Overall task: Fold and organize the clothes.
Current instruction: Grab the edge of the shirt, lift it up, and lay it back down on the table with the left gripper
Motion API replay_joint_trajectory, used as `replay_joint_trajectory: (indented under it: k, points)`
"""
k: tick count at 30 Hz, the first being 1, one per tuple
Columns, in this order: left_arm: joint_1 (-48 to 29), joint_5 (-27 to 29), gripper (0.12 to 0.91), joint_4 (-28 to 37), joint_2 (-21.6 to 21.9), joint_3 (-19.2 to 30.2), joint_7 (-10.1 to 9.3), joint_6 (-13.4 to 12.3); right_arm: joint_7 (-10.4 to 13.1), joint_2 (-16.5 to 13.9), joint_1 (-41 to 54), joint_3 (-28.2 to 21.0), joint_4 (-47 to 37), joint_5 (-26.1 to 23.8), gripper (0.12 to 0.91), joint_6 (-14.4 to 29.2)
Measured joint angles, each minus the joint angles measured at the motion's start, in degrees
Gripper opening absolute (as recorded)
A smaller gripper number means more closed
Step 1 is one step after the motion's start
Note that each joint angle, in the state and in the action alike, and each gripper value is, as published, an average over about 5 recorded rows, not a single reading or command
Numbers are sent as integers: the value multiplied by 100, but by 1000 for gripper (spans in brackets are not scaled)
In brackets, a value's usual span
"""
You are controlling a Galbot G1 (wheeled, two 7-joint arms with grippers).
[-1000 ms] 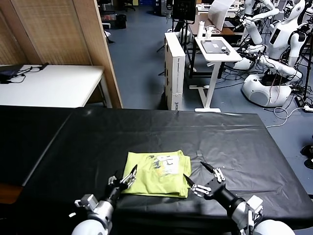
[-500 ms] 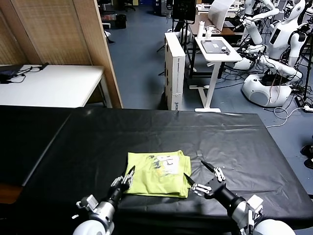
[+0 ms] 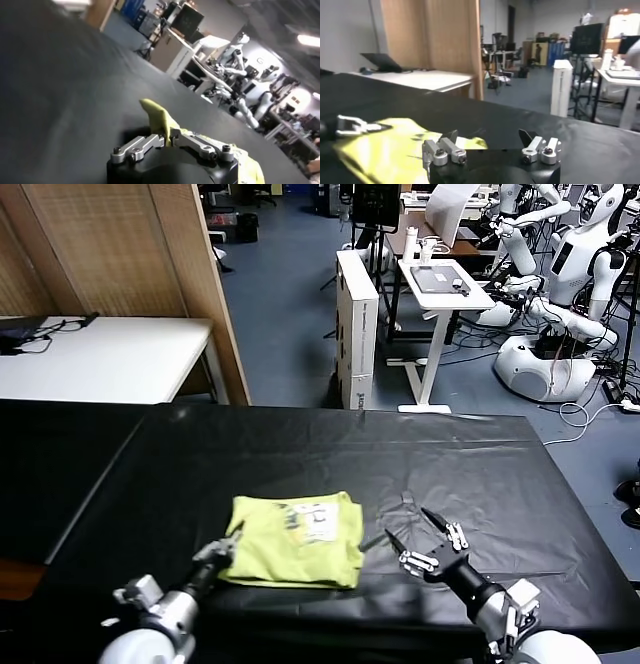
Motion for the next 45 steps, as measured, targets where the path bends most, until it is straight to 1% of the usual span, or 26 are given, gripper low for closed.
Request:
replay_joint_trajectory:
  k: [8, 13, 17, 20, 23, 25, 27, 30, 33, 36, 39, 40, 42, 43, 45]
  points:
    - [177, -806, 188, -79, 1254, -1250, -30, 79, 2, 266, 76, -89, -152, -51, 907, -7]
    - [264, -1226, 188, -44, 1920, -1990, -117, 152, 2, 347, 80, -83, -201, -50, 907, -3]
    - [286, -1443, 188, -212, 2180, -2376, -281, 266, 2, 417, 59, -110, -244, -79, 907, 4]
    - [230, -1453, 188, -492, 2135, -2417, -503, 416, 1, 464, 42, -154, -269, -128, 907, 6]
    - [101, -1239, 188, -835, 1892, -2166, -657, 554, 1, 485, 16, -175, -262, -169, 907, 4]
    - [-23, -955, 188, -977, 1632, -1798, -664, 596, 0, 491, -15, -155, -229, -184, 907, 1]
    - [-175, -611, 188, -1004, 1317, -1313, -657, 599, 0, 500, -58, -116, -182, -197, 907, -1]
    - [-404, -143, 188, -882, 827, -550, -662, 586, 0, 522, -125, -61, -113, -224, 907, -3]
    - [-587, 157, 188, -677, 412, 119, -707, 573, 3, 554, -152, -60, -77, -260, 907, -7]
    - [-683, 373, 188, -507, 151, 655, -754, 564, 25, 571, -110, -120, -82, -273, 907, -49]
    - [-709, 596, 188, -413, 8, 1068, -778, 575, 79, 561, -11, -225, -108, -172, 907, -172]
    - [-706, 659, 199, -402, -16, 1181, -780, 583, 105, 551, 35, -267, -119, -94, 907, -238]
    - [-685, 765, 258, -410, -30, 1364, -770, 598, 164, 518, 152, -361, -141, 135, 907, -407]
    - [-670, 811, 307, -425, -21, 1428, -756, 603, 194, 497, 219, -410, -150, 284, 907, -503]
    - [-637, 902, 431, -483, 22, 1513, -706, 603, 259, 448, 365, -512, -164, 599, 907, -688]
